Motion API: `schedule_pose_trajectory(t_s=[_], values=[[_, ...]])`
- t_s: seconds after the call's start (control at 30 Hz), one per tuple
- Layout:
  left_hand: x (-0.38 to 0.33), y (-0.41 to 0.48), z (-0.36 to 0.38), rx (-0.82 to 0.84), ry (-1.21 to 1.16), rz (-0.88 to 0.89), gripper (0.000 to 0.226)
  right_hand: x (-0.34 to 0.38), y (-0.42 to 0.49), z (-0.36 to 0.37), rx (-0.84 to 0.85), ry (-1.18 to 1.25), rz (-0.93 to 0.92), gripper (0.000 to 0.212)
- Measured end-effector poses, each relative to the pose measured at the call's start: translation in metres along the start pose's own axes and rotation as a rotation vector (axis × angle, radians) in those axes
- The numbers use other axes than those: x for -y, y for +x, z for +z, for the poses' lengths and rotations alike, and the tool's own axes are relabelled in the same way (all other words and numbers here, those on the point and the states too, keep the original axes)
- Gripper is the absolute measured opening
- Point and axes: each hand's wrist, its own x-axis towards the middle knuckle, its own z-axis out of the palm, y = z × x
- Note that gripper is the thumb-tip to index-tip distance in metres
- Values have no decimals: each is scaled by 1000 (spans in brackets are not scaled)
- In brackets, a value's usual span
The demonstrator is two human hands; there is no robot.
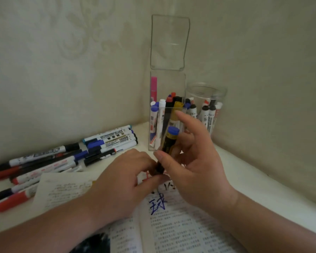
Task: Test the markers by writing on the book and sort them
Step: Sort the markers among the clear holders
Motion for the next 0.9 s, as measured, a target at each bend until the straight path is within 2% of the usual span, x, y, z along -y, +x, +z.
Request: schedule_pose_trajectory(t_s=[0.1,0.17,0.23,0.37,0.47,0.57,0.63,0.73,0.8,0.9], values=[[-1,-2,-2,-28,5,-25,31,11,17,-5,-15,-90,-152,51],[-2,-5,-4,10,-25,-90,42,27,41,-15,-87,-83,-213,39],[-3,-7,-6,41,-39,-122,58,46,77,-31,-228,-79,-251,28],[-5,-6,-8,86,-3,-89,71,61,145,-47,-365,-238,-306,18],[-4,-6,-7,102,0,-54,72,47,175,-40,-331,-374,-156,13],[-2,-6,-8,105,14,-52,72,35,189,-33,-51,-728,157,14],[-1,-5,-7,100,18,-50,71,34,190,-36,47,-884,230,22],[-1,-4,-6,116,40,-42,63,40,187,-54,-93,-929,128,24],[-2,-3,-5,134,64,-31,59,42,183,-69,-77,-964,188,22],[0,-2,-4,135,52,-24,78,45,176,-83,144,-961,506,53]])
